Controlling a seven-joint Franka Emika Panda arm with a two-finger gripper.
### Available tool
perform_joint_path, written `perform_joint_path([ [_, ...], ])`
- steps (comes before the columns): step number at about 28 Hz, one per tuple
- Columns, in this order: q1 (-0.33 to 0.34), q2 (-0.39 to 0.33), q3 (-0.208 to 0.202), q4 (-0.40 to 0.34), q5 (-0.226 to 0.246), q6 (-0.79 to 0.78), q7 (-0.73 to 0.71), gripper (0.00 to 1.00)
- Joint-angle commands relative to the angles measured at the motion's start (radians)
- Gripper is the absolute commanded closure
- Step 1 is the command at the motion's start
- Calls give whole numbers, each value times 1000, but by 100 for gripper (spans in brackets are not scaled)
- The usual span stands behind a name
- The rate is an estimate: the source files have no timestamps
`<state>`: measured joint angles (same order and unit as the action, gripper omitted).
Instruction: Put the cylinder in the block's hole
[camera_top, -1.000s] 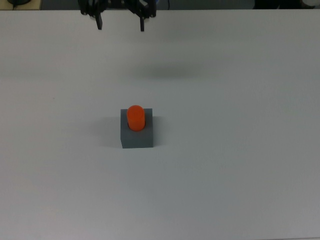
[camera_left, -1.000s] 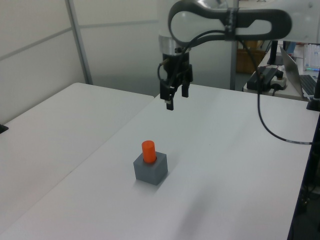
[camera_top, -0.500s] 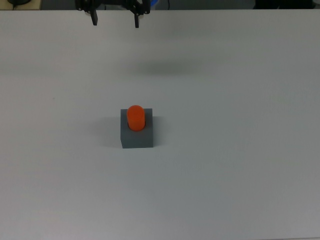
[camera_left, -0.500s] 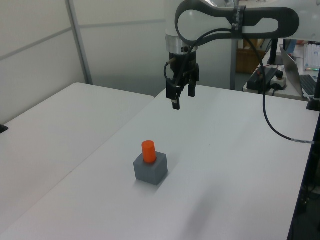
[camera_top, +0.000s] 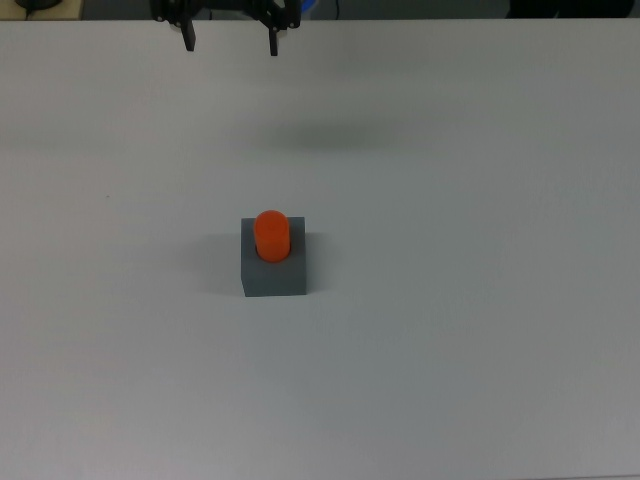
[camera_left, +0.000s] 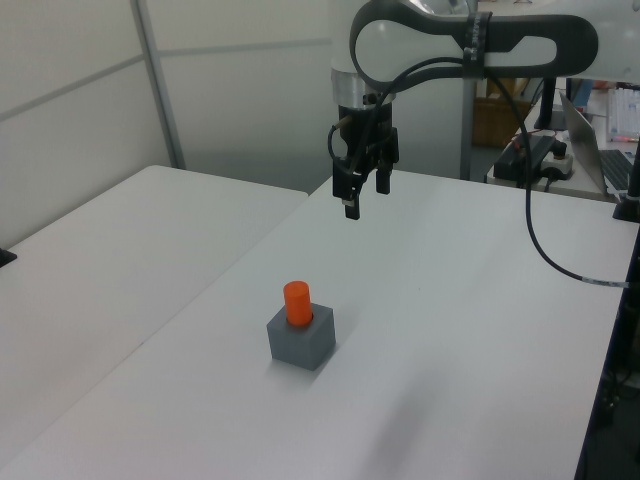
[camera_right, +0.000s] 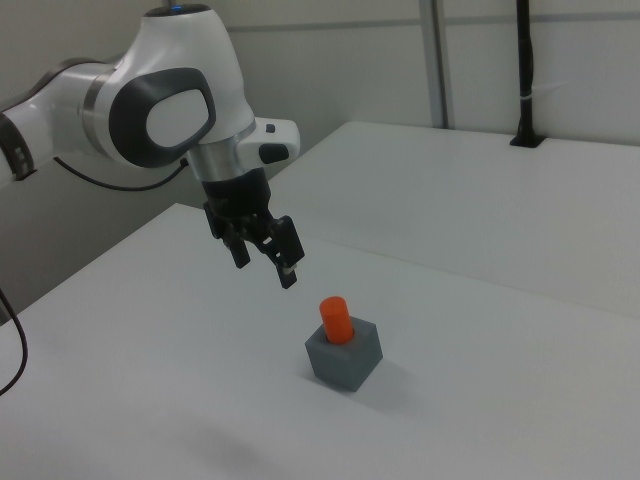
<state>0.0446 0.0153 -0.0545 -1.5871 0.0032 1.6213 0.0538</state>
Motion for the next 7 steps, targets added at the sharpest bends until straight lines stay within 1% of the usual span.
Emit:
perform_joint_path([
  [1,5,-8,-5,-14,-3,12,4,0],
  [7,5,-8,-7,-11,-5,12,4,0],
])
